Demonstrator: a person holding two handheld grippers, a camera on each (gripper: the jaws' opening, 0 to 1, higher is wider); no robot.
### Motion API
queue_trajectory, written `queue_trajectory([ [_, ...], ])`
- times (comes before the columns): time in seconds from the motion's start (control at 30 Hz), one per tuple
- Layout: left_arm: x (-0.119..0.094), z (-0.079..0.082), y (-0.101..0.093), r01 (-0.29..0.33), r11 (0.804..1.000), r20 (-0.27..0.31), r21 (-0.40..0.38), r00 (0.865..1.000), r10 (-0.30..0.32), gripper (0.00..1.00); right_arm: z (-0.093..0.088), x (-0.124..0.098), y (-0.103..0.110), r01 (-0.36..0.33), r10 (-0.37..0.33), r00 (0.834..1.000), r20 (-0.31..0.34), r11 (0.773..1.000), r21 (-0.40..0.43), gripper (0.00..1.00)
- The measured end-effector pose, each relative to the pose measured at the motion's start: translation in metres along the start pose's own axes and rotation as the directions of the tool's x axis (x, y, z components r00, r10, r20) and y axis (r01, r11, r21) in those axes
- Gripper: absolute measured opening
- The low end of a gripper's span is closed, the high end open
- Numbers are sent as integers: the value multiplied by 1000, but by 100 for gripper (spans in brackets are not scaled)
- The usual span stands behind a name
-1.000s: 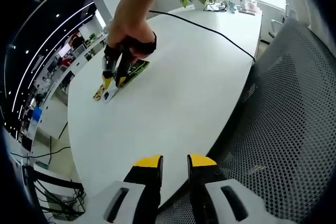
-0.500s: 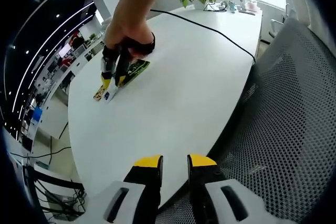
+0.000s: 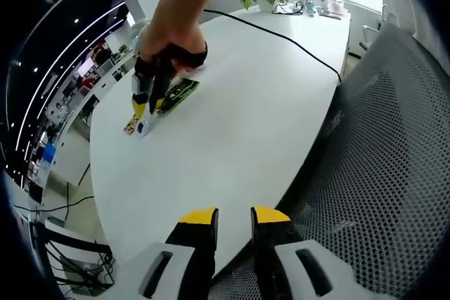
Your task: Arrange the skincare products in the storage area until every visible bottle or jar stands upright without overlapping.
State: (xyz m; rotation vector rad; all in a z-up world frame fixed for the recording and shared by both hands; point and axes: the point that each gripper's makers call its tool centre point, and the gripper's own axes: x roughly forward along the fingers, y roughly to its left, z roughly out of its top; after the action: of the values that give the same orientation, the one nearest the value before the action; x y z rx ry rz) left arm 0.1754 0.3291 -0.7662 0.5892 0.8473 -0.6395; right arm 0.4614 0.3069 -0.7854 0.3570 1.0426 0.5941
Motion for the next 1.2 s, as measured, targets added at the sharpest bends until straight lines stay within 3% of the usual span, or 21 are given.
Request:
queue_trajectory([
  [0.07, 0, 0, 0, -2, 1000, 1, -1, 1000, 2, 20, 0, -1, -4, 39, -40, 999, -9, 996, -85, 20],
  [0.2, 1, 0, 1, -6, 1000, 4, -3, 1000, 6, 20, -5, 0, -2, 48, -62, 997, -53, 971, -235, 21],
  [0.33, 1, 0, 2, -7, 1000, 4, -4, 1000, 7, 20, -2, 1, -8, 97, -126, 991, -50, 919, -382, 24],
  [0.5, 1, 0, 2, -7, 1000, 4, -3, 1000, 7, 20, -8, 4, -1, 78, -135, 988, -77, 862, -500, 25],
  [0.6, 0, 0, 2, -8, 1000, 4, -4, 1000, 8, 20, -10, 6, 4, 66, -123, 989, -87, 871, -487, 24],
  [0.67, -1, 0, 2, -7, 1000, 2, -4, 1000, 7, 20, -8, 3, 1, 96, -162, 984, -76, 835, -542, 23],
  [0.8, 0, 0, 2, -8, 1000, 5, -3, 1000, 8, 20, -17, 3, 2, 76, -196, 974, -114, 758, -648, 24],
  [0.83, 0, 0, 2, -8, 1000, 4, -3, 1000, 8, 20, -19, 4, 3, 73, -197, 973, -121, 757, -649, 24],
  [0.93, -1, 1, 2, -10, 1000, 6, -3, 1000, 10, 20, -19, 5, 3, 54, -217, 967, -136, 693, -719, 24],
  [1.03, 0, 1, 2, -10, 1000, 5, -3, 1000, 10, 20, -22, 5, 4, 47, -215, 965, -149, 706, -707, 24],
  [1.1, 0, 1, 2, -11, 1000, 8, -3, 1000, 11, 20, -19, 3, 0, 66, -235, 962, -137, 690, -721, 25],
  [1.2, 0, 1, 2, -12, 1000, 6, -4, 1000, 12, 20, -14, 1, 0, 70, -226, 966, -125, 696, -715, 26],
])
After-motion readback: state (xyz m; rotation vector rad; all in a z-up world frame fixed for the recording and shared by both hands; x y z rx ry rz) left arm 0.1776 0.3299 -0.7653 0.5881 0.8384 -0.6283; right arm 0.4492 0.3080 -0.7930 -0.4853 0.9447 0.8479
